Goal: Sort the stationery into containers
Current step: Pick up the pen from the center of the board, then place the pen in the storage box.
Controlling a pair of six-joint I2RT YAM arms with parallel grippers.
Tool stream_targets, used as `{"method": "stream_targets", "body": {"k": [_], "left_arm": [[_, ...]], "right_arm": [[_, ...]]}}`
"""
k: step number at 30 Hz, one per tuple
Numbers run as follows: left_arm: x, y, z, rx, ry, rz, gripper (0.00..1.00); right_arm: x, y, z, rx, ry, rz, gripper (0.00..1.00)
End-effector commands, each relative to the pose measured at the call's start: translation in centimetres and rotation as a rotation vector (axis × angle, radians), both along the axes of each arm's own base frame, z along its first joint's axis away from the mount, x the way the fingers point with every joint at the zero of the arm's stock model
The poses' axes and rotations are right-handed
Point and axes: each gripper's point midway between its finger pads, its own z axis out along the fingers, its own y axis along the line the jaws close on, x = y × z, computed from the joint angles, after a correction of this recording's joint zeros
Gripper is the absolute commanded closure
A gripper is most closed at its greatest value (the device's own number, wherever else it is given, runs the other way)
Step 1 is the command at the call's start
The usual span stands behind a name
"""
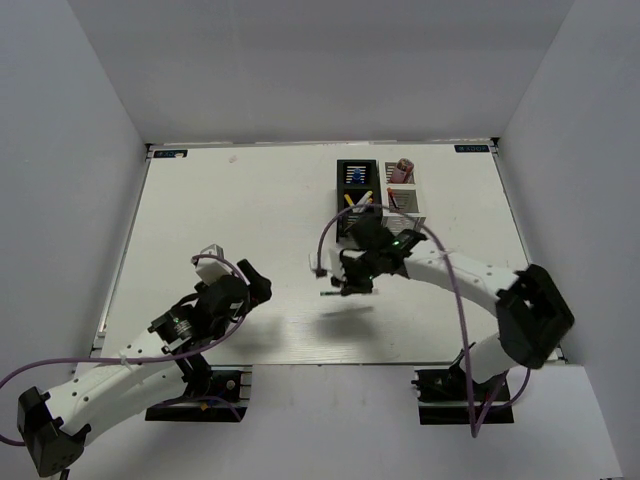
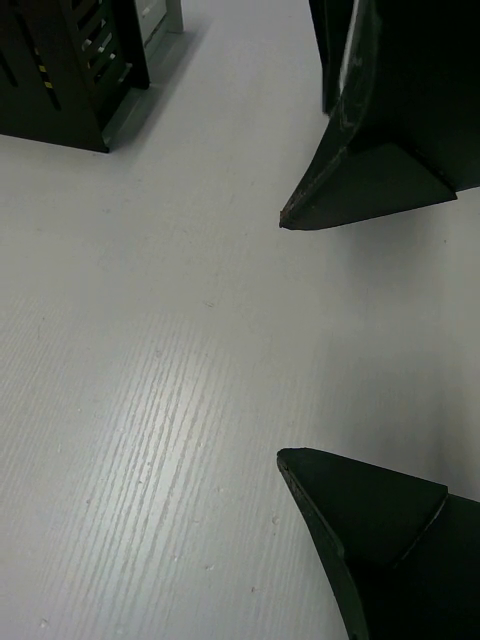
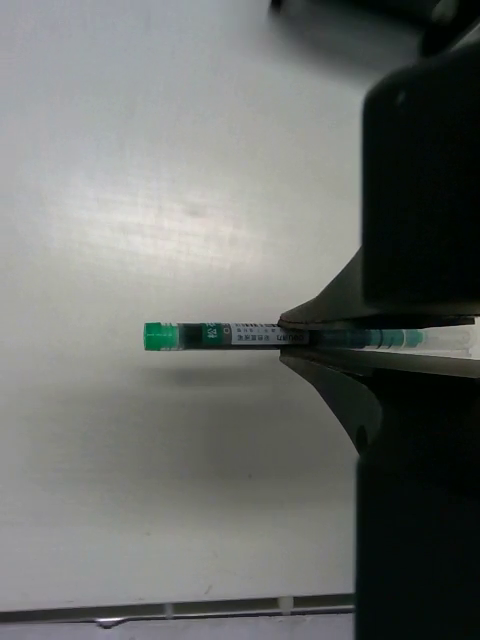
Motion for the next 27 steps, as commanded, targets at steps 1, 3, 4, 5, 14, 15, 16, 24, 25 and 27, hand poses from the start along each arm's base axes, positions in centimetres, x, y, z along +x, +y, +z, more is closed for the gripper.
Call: {"method": "stream_targets", "body": {"k": [1,3,4,5,14,15,16,24,25,27], "left_arm": [[0.7,-0.2,0.9,-0.022,-0.044,0.012,0.01],[0.6,-0.4,0.7,-0.021,-0.045,-0.003,0.01],[0.8,-0.6,0.8,-0.019,-0.051,-0.008,0.01],[0.8,-0.9,0.6,-0.021,-0.045,-0.016,0.01],[1.9,-2.6,1.3,0.013,-0.061,-0.078,0.01],[1.9,-2.5,1.3,0.022,-0.062,-0.083,0.01],[2.0,-2.7,1.5,0.021,-0.064,-0.083,0.01],[2.0,-3.0,1.7,0.015,-0.06,-0.092,0.01],[2.0,-3.0,1.7,0.015,-0.06,-0.092,0.01],[2.0,-3.0,1.7,0.015,-0.06,-0.092,0.01]], "right_arm": [[1.9,1.1,8.4,0.224,-0.033,-0.109,1.0],[4.6,0.7,11.4,0.319,-0.096,-0.221,1.0],[5.4,0.4,12.7,0.356,-0.128,-0.254,1.0],[8.4,-0.5,14.1,0.414,-0.199,-0.358,1.0],[19.6,-6.8,20.2,0.7,-0.357,-0.788,1.0],[20.7,-7.4,20.5,0.738,-0.338,-0.81,1.0],[21.5,-7.4,20.6,0.751,-0.324,-0.817,1.0],[25.1,-8.4,20.1,0.836,-0.279,-0.781,1.0],[25.4,-8.5,19.9,0.859,-0.282,-0.763,1.0],[25.7,-8.7,19.4,0.875,-0.269,-0.748,1.0]]}}
